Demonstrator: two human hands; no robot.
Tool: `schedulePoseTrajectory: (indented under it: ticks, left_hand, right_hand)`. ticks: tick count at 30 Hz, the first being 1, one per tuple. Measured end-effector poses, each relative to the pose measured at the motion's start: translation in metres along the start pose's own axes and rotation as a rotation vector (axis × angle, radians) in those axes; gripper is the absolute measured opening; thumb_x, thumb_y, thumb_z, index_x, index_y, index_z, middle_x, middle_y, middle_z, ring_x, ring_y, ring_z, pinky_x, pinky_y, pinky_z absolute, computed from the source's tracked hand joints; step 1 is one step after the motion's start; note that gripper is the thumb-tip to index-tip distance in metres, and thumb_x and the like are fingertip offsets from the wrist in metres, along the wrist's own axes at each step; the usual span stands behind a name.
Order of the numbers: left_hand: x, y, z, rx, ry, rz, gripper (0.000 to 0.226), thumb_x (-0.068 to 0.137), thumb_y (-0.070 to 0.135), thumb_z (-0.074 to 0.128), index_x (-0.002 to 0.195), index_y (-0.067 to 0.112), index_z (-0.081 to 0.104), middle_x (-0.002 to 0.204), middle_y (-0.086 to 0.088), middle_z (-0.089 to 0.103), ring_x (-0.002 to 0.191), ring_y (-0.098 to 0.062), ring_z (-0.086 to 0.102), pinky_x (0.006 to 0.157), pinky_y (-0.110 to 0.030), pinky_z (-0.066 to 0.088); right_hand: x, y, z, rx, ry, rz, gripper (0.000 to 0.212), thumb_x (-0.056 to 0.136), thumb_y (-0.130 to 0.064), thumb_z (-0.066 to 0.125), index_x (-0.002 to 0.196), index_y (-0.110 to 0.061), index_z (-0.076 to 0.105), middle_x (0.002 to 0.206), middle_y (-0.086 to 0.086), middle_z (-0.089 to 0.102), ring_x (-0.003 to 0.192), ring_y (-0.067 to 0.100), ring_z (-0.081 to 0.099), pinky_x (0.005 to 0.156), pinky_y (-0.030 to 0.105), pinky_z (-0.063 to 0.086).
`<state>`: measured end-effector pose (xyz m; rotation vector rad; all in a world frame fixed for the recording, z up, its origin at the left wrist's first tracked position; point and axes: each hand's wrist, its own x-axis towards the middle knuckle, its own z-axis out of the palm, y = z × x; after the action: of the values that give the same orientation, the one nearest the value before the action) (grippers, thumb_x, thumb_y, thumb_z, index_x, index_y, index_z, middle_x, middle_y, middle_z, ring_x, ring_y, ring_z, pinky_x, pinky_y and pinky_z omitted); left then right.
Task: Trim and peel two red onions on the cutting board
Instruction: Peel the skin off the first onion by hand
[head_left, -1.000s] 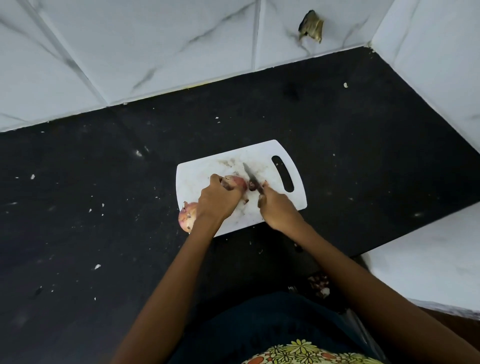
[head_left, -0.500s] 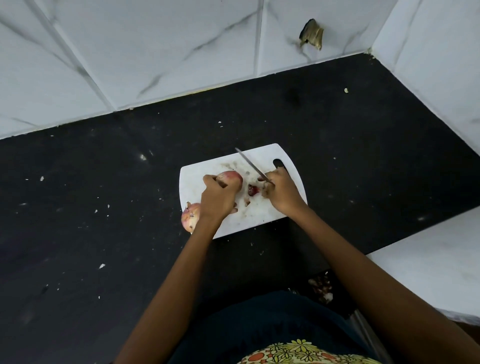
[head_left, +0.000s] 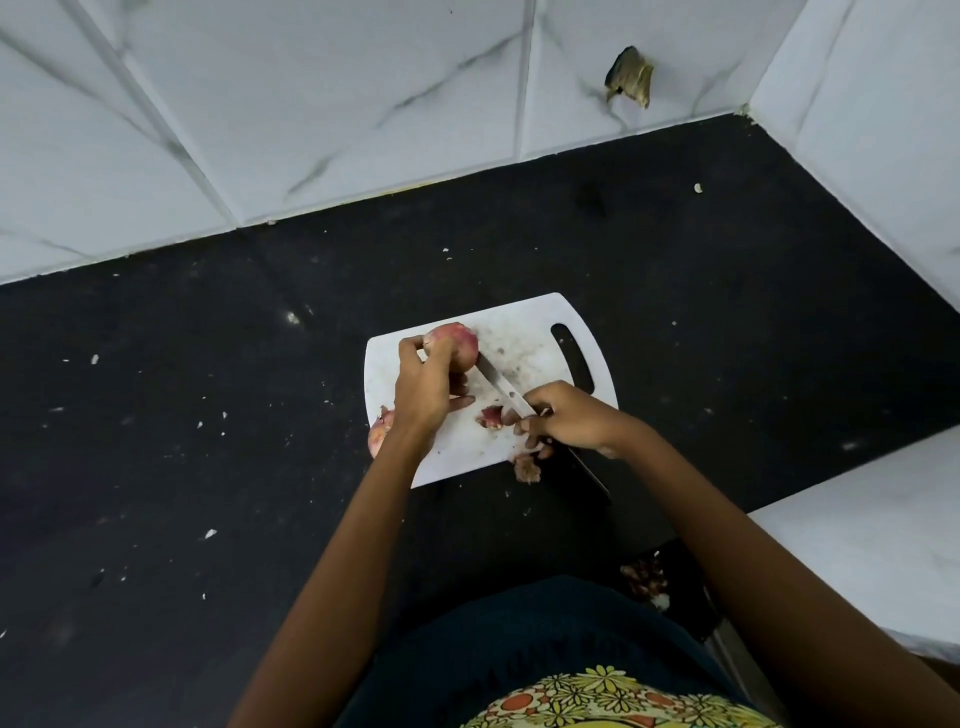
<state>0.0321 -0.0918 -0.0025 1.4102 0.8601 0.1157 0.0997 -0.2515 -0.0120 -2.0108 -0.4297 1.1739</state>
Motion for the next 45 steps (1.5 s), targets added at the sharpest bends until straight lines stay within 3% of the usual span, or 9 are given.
schedulePoseTrajectory:
  ticks: [4, 8, 10, 15, 24, 30, 33, 38, 45]
  left_hand:
    - [0.001, 0.0, 0.002, -0.093, -0.053, -0.052, 0.044, 0.098, 0.036, 0.037, 0.127, 0.005, 0.043, 0.091, -0.012, 0.055, 0.071, -0.017, 0.056, 0.059, -0.028, 0.054]
    - [-0.002, 0.002, 0.005, -0.26, -0.131, -0.144, 0.037, 0.096, 0.032, 0.035, 0.116, 0.006, 0.051, 0.085, -0.01, 0.055, 0.069, -0.017, 0.054, 0.06, -0.03, 0.051]
    - [-0.004, 0.003, 0.006, -0.365, -0.17, -0.177, 0.03, 0.094, 0.028, 0.034, 0.109, 0.008, 0.052, 0.081, -0.009, 0.055, 0.066, -0.017, 0.053, 0.057, -0.029, 0.05]
    - [-0.003, 0.001, 0.002, -0.43, -0.279, -0.203, 0.038, 0.093, 0.037, 0.039, 0.108, 0.005, 0.053, 0.076, -0.009, 0.057, 0.061, -0.016, 0.055, 0.054, -0.026, 0.048]
    - [0.003, 0.002, 0.0, -0.353, -0.312, -0.13, 0.04, 0.093, 0.039, 0.038, 0.107, 0.006, 0.054, 0.077, -0.006, 0.056, 0.061, -0.011, 0.049, 0.056, -0.023, 0.043]
    - [0.004, 0.003, -0.003, -0.347, -0.341, -0.121, 0.057, 0.075, 0.044, 0.047, 0.118, 0.006, 0.054, 0.086, -0.007, 0.057, 0.069, -0.012, 0.051, 0.057, -0.023, 0.045]
    - [0.002, 0.005, -0.005, -0.35, -0.356, -0.091, 0.057, 0.073, 0.042, 0.048, 0.119, 0.009, 0.053, 0.094, -0.007, 0.056, 0.07, -0.012, 0.052, 0.056, -0.023, 0.045]
    - [-0.003, 0.008, -0.009, -0.314, -0.429, 0.011, 0.059, 0.064, 0.048, 0.054, 0.116, 0.019, 0.057, 0.103, -0.01, 0.057, 0.073, -0.013, 0.05, 0.061, -0.026, 0.042]
    - [-0.008, 0.009, -0.018, -0.179, -0.459, 0.1, 0.05, 0.071, 0.047, 0.05, 0.115, 0.026, 0.057, 0.093, -0.005, 0.054, 0.077, -0.017, 0.045, 0.063, -0.029, 0.039]
  right_hand:
    - [0.007, -0.005, -0.006, -0.042, 0.305, -0.091, 0.017, 0.096, -0.006, 0.049, 0.104, 0.003, 0.062, 0.107, 0.009, 0.061, 0.082, 0.021, 0.063, 0.071, 0.034, 0.058]
    - [0.022, -0.011, -0.002, -0.5, 0.599, -0.096, 0.017, 0.093, -0.003, 0.047, 0.086, -0.001, 0.062, 0.115, 0.014, 0.056, 0.093, 0.032, 0.059, 0.069, 0.031, 0.043]
    - [0.026, -0.013, 0.005, -0.677, 0.639, -0.035, 0.02, 0.093, -0.001, 0.044, 0.105, -0.001, 0.06, 0.13, 0.016, 0.046, 0.104, 0.032, 0.055, 0.072, 0.034, 0.042]
    - [0.038, -0.006, 0.015, -0.812, 0.654, -0.026, 0.021, 0.097, -0.006, 0.044, 0.113, -0.001, 0.057, 0.122, 0.015, 0.05, 0.108, 0.03, 0.051, 0.077, 0.032, 0.045]
    - [0.049, -0.002, 0.0, -0.515, 0.579, -0.127, 0.044, 0.09, -0.033, 0.061, 0.128, -0.011, 0.056, 0.117, 0.01, 0.051, 0.109, 0.025, 0.052, 0.092, 0.037, 0.046]
    - [0.032, -0.029, -0.016, -0.06, 0.691, -0.315, 0.016, 0.09, -0.018, 0.06, 0.098, -0.008, 0.07, 0.093, 0.005, 0.067, 0.087, 0.017, 0.063, 0.079, 0.033, 0.052]
    - [0.012, -0.056, -0.023, 0.146, 0.548, -0.377, 0.009, 0.089, -0.013, 0.062, 0.094, -0.012, 0.07, 0.086, -0.003, 0.067, 0.078, 0.011, 0.063, 0.068, 0.026, 0.055]
    - [-0.002, -0.072, -0.026, -0.03, 0.446, -0.42, 0.011, 0.084, -0.02, 0.07, 0.095, -0.02, 0.072, 0.092, -0.014, 0.065, 0.086, 0.005, 0.064, 0.074, 0.018, 0.053]
    - [-0.014, -0.076, -0.021, 0.017, 0.351, -0.434, 0.027, 0.077, -0.024, 0.078, 0.102, -0.018, 0.072, 0.093, -0.006, 0.072, 0.084, 0.006, 0.069, 0.08, 0.03, 0.057]
